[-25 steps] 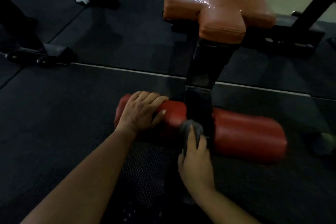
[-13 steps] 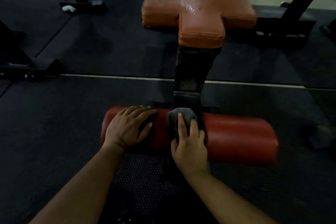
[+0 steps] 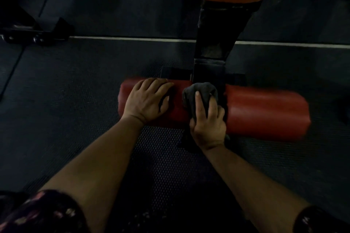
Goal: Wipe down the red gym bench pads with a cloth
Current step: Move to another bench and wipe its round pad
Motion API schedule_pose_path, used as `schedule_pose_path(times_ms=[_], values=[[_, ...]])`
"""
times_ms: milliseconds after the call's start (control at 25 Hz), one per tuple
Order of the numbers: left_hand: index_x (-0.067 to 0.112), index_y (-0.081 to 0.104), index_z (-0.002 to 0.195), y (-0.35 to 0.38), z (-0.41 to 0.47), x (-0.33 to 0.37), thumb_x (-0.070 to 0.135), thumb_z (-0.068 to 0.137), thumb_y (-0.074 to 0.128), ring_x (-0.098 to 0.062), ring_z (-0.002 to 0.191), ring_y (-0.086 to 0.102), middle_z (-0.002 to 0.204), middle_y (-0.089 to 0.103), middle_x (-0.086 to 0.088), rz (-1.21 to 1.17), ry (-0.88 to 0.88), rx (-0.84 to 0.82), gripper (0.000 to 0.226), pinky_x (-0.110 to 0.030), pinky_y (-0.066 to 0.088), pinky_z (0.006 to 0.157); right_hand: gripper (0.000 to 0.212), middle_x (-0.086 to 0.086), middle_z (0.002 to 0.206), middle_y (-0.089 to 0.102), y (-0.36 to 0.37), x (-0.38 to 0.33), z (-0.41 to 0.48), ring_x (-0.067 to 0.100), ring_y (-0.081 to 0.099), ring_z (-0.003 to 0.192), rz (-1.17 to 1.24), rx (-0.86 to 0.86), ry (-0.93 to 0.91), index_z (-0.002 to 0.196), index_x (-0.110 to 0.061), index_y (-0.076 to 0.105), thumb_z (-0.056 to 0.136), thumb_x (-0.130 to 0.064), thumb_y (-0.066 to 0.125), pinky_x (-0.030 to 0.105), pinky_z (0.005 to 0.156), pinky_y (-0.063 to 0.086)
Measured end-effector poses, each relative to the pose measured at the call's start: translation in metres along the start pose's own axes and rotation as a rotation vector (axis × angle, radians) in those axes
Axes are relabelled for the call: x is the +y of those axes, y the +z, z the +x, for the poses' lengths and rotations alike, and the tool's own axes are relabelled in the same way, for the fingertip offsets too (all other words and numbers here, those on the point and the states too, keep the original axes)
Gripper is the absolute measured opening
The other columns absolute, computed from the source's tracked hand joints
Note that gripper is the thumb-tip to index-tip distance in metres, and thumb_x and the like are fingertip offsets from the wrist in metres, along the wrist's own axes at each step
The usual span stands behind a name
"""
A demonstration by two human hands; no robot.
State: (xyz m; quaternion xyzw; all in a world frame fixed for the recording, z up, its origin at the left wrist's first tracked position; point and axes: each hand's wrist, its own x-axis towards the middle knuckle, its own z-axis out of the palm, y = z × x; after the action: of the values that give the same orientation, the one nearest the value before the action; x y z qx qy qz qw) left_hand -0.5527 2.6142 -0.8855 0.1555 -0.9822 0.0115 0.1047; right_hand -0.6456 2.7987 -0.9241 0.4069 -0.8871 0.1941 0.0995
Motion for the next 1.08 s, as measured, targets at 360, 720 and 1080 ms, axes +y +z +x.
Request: schedule_pose_path(times_ms=[360,720,1080], values=[[0.025,0.027,0.153,-0.071,-0.019,0.051,0.043,0.103,0.035,-0.024,0.147,0.021,0.161,0.021,0.0,-0.15,-0.341,-0.523,0.053,-0.04,0.022,0.116,0.07,0.015,0.142,0.041,-0.092,-0.017,-0.018,0.039,0.049,0.111,0.106,-0.631,0.219,0.149,-0.022,0.035,0.084,-0.018,0.062,0.046,0.076,0.054],[0.031,0.029,0.151,-0.298,0.004,0.024,0.037,0.093,0.057,-0.03,0.13,0.045,0.15,0.039,-0.004,-0.248,-0.315,-0.712,0.064,-0.043,0.035,0.109,0.063,0.003,0.14,0.039,-0.311,-0.026,0.093,0.032,0.049,0.121,-0.09,-0.919,0.04,0.145,-0.039,0.034,0.088,-0.03,0.06,0.038,0.093,0.047],[0.031,0.047,0.14,-0.523,0.034,0.031,0.033,0.084,0.072,-0.026,0.128,0.049,0.14,0.048,-0.001,-0.32,-0.302,-0.593,0.061,-0.044,0.041,0.106,0.063,0.001,0.112,0.046,-0.553,-0.097,0.203,0.027,0.054,0.109,-0.063,-0.906,-0.196,0.14,-0.04,0.042,0.084,-0.025,0.064,0.04,0.09,0.049]])
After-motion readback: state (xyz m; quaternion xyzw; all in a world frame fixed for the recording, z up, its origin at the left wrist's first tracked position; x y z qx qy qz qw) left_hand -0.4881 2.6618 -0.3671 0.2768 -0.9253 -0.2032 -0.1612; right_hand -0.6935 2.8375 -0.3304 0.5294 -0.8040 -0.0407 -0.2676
